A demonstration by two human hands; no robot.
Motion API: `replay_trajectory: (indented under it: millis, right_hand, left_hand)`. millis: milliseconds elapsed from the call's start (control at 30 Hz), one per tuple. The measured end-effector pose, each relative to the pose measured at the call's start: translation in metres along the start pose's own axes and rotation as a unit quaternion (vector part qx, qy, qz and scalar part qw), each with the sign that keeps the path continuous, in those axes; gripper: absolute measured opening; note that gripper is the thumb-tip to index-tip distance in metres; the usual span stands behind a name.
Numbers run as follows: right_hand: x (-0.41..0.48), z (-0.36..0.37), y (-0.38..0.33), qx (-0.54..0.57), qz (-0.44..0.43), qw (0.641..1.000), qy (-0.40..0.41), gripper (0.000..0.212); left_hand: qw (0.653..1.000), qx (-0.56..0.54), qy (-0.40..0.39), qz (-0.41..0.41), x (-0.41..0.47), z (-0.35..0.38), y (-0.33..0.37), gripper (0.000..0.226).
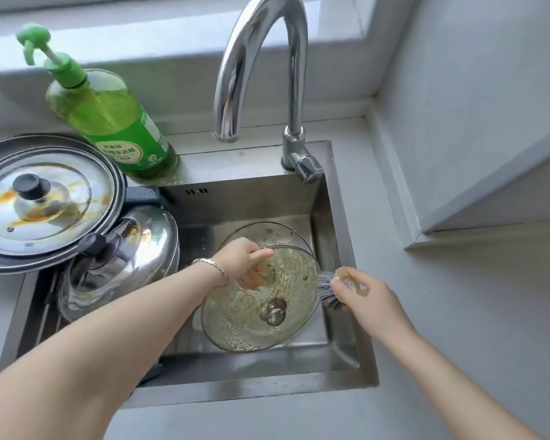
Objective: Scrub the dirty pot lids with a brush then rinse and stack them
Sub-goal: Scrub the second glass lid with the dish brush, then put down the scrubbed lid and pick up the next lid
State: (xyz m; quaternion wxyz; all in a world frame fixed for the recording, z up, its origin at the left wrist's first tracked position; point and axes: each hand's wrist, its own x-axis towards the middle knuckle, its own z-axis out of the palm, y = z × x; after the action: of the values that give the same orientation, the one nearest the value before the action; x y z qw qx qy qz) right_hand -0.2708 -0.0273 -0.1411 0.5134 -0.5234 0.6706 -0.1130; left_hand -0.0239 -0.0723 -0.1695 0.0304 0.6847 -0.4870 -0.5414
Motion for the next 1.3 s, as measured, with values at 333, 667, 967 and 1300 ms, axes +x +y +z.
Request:
replay_trajectory:
  millis: [333, 667, 967, 1300]
  right_hand:
    - [0.036, 0.016, -0.008, 0.009, -0.007, 1.0, -0.027, 0.05]
    - [0.05, 0.03, -0.011, 0.028, 0.0, 0.999, -0.026, 0.053]
    - [0.024, 0.047, -0.048, -0.012, 0.022, 0.999, -0.026, 0.053]
    - [-0.02, 0.087, -0.167, 0.047, -0.045, 0.997, -0.041, 0.031]
  left_hand:
    - [0.951, 0.284, 0.109, -0.06, 0.076, 0.021, -0.019, 0.042]
    - [0.944, 0.299, 0.089, -0.107, 0.104, 0.038, -0.042, 0.08]
    - [0.981, 0.183, 0.056, -0.024, 0.023, 0.01, -0.022, 0.043]
    - [0.953, 0.153, 0.241, 0.106, -0.114, -0.116, -0.011, 0.027]
